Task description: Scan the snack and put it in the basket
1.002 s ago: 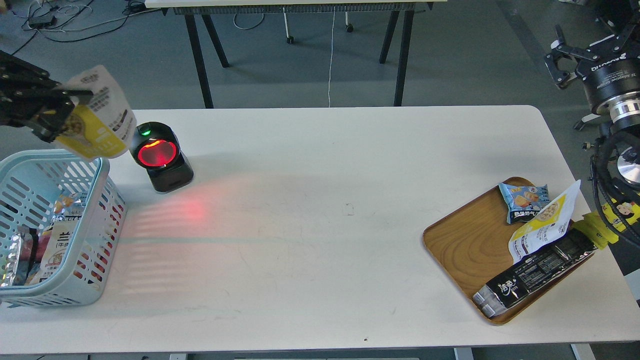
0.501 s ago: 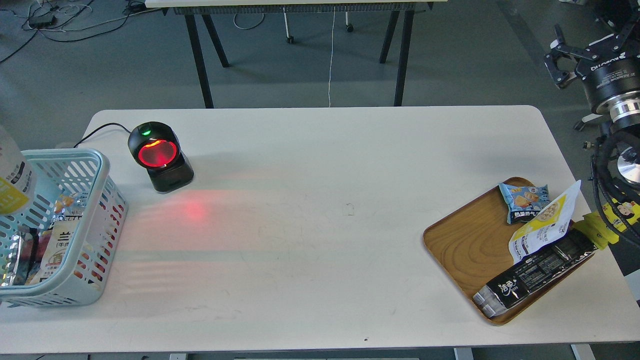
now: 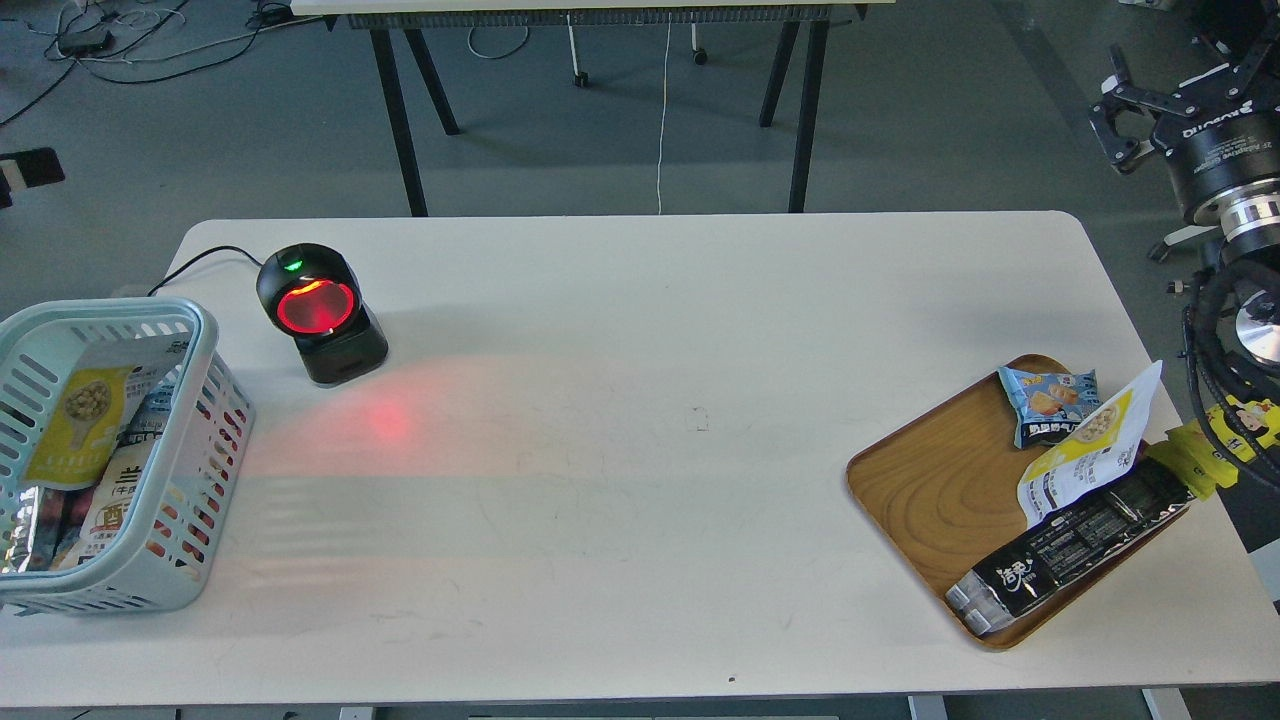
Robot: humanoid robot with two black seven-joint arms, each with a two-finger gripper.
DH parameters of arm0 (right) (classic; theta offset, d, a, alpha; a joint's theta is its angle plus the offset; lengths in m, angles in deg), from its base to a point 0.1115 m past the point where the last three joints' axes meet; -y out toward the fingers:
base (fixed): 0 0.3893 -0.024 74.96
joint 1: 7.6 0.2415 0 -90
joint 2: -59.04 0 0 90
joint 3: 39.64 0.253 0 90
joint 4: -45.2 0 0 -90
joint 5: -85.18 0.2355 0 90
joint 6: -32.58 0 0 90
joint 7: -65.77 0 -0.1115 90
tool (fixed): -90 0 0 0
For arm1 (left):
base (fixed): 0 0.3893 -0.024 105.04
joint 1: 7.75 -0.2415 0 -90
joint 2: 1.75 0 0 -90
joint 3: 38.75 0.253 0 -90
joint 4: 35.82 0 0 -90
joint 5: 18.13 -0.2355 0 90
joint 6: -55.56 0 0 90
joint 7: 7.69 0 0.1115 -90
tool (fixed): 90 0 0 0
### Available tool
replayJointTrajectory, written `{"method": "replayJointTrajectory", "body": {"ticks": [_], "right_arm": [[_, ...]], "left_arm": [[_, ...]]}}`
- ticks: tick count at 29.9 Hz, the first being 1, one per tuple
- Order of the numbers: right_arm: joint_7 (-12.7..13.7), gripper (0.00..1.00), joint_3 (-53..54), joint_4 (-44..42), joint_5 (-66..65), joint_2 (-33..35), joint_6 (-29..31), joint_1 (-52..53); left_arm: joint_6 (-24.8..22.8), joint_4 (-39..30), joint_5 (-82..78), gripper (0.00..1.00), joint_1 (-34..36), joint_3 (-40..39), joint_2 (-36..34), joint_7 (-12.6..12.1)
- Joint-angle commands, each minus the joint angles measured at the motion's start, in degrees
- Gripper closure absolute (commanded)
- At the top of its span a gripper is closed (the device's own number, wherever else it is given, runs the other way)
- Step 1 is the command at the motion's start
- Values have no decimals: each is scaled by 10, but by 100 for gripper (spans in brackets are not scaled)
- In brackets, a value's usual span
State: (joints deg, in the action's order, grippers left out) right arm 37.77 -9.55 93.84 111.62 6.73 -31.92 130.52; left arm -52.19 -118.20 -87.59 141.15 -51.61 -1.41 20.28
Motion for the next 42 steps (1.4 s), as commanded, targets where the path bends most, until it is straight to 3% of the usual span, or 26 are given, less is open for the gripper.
{"method": "replayJointTrajectory", "body": {"ticks": [1,8,17,29,34,42], "right_arm": [[0,1,1,1,-1,12,3,7],[0,1,-2,0,-1,20,-1,22],[0,2,16,-2,0,11,5,22],[2,1,21,-27,4,-34,4,17],[4,1,22,-57,5,-44,6,15],[15,1,25,-90,3,-74,7,21]], "left_arm": [[-9,20,118,0,5,-2,47,0],[-33,98,391,0,5,-4,159,0],[-103,287,642,0,2,-50,354,0],[-103,446,923,0,-22,-52,514,0],[-103,508,971,0,-37,-87,590,0],[-103,516,971,0,-68,-176,657,0]]}}
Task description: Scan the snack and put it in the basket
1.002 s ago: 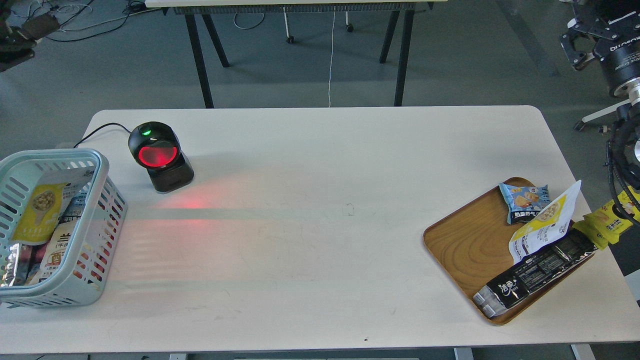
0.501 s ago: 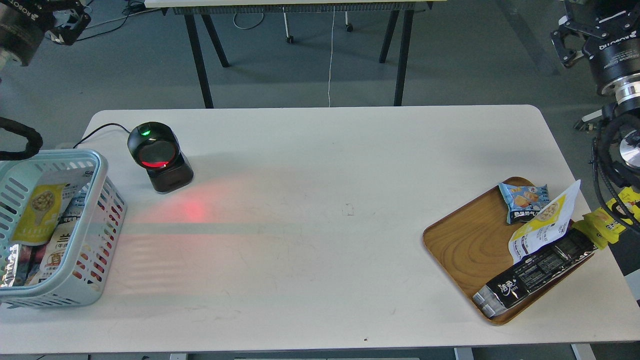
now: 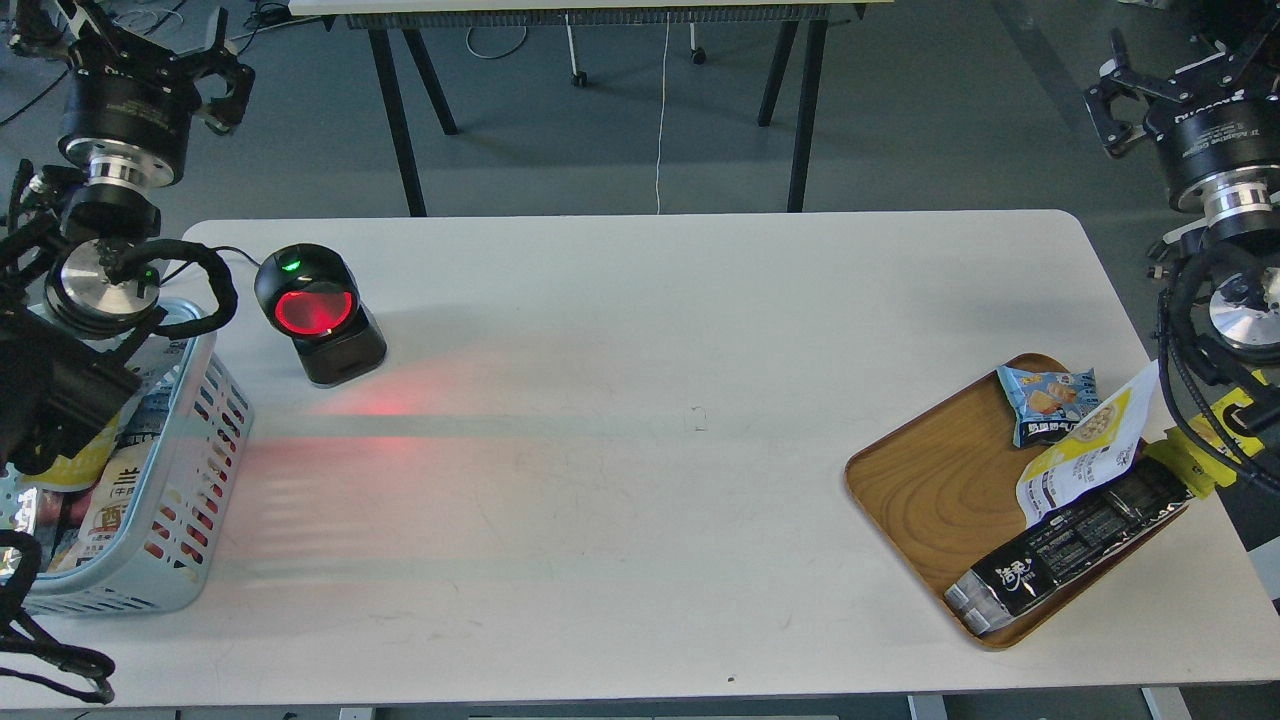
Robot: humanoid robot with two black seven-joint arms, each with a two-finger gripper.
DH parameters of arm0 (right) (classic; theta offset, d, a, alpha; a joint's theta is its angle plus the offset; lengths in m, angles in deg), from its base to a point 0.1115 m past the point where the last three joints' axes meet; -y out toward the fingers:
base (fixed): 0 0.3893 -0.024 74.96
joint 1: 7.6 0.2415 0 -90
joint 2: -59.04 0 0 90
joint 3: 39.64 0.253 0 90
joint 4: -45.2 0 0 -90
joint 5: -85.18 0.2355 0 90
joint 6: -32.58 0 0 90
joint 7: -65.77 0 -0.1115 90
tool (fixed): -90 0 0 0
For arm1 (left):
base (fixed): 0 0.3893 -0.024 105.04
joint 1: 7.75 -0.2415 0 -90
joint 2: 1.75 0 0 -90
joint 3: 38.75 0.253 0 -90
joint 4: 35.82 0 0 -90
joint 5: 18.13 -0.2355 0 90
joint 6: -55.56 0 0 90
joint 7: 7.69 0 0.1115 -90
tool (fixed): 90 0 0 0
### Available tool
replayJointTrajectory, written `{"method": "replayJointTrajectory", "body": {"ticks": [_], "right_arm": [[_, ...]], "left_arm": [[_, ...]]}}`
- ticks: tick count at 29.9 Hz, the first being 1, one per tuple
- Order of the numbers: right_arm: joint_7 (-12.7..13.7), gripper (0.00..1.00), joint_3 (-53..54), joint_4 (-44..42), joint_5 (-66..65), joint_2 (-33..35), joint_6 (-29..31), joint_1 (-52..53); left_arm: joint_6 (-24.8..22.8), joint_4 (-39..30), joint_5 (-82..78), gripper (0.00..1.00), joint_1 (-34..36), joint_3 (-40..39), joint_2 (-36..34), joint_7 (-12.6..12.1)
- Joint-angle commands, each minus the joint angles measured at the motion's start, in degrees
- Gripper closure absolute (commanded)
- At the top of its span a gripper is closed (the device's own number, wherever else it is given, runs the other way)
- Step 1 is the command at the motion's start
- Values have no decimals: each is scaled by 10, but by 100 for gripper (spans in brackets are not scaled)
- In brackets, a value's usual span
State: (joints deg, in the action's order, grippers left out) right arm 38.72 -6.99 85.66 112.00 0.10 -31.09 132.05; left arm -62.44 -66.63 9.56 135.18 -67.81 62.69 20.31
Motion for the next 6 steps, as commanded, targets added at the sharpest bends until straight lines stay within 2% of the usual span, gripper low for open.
{"method": "replayJointTrajectory", "body": {"ticks": [1,6], "right_arm": [[9,1,0,-12,-1,-12,-1,7],[34,1,2,-43,-1,-31,-3,37]], "left_arm": [[0,0,0,0,-12,-15,21,0],[0,0,0,0,-25,-16,28,0]]}}
